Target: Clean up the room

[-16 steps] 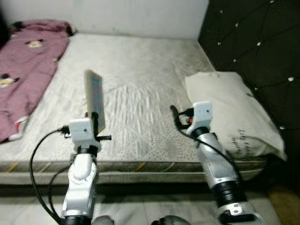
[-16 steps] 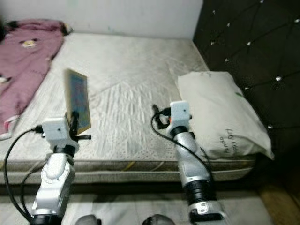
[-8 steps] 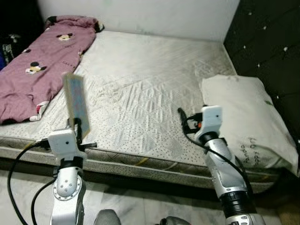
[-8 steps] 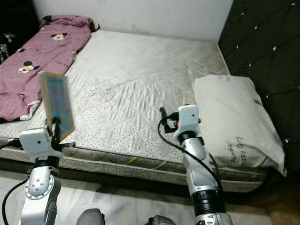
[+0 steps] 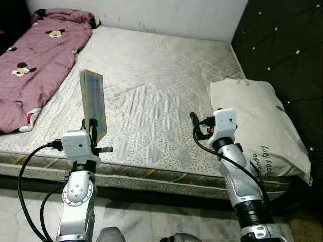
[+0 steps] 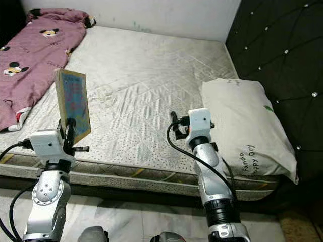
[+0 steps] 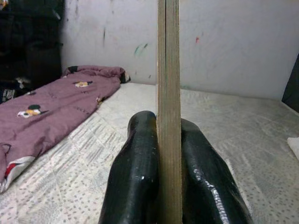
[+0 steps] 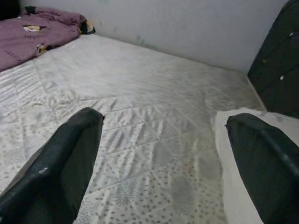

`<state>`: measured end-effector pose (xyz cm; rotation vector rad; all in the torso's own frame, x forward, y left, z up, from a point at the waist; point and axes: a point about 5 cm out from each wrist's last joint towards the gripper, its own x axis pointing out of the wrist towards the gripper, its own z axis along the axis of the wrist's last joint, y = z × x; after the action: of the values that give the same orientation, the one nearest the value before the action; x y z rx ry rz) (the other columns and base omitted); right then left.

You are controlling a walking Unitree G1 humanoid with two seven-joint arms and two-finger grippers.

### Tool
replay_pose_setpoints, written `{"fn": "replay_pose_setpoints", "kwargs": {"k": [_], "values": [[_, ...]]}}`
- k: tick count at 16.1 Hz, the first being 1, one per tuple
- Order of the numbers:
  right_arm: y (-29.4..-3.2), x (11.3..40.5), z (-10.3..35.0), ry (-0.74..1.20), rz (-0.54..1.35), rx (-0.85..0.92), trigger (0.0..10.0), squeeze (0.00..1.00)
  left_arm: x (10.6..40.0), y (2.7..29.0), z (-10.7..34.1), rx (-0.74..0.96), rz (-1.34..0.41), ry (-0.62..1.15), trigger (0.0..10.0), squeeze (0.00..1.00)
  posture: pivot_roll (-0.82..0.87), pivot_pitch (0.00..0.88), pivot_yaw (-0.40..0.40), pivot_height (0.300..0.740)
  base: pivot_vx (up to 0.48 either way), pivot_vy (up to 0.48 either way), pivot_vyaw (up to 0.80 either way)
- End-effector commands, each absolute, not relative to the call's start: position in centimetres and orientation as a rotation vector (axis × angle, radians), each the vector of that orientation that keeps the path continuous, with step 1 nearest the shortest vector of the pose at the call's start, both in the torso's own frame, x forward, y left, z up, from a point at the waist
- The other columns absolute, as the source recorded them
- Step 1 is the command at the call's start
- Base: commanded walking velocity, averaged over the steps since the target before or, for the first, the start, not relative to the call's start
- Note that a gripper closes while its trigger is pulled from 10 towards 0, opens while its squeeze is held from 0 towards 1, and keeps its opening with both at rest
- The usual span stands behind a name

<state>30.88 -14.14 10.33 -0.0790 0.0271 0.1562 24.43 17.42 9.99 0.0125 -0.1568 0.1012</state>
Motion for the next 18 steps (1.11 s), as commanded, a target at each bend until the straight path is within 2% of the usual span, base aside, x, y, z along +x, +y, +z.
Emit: {"fn": "replay_pose_setpoints", "kwargs": {"k": [1,2,8,12,14,18], "values": [[-13.8,30.8,10.5,0.031,0.198,-0.021,10.0,0.0,24.7,17.1,10.3,0.007,0.08,-0.178,10.0,0.0,0.01,0.0,-0.072,0.74,0.0,0.0,0.0],[-13.5,30.8,10.5,0.039,0.212,-0.005,10.0,0.0,24.8,16.9,10.3,0.005,0.072,-0.176,10.0,0.0,0.01,0.0,-0.072,0.74,0.0,0.0,0.0],[-13.7,31.0,10.6,0.031,0.19,-0.02,10.0,0.0,25.1,16.4,10.7,-0.02,0.034,-0.197,10.0,0.0,0.0,0.0,-0.071,0.74,0.335,0.0,-0.8],[-13.9,31.0,10.7,0.022,0.174,-0.033,10.0,0.0,25.1,16.3,10.7,-0.029,0.02,-0.196,10.0,0.0,0.0,0.0,-0.07,0.74,0.436,0.0,0.0],[-14.2,31.3,10.7,0.021,0.14,-0.113,10.0,0.0,25.1,16.3,10.6,-0.021,0.026,-0.184,10.0,0.0,0.0,0.0,-0.07,0.74,0.334,0.0,0.0],[-14.7,31.4,10.4,0.028,0.134,-0.138,10.0,0.0,25.1,16.8,10.1,0.005,0.083,-0.147,10.0,0.0,0.0,0.0,-0.071,0.74,0.0,0.0,0.0]]}}
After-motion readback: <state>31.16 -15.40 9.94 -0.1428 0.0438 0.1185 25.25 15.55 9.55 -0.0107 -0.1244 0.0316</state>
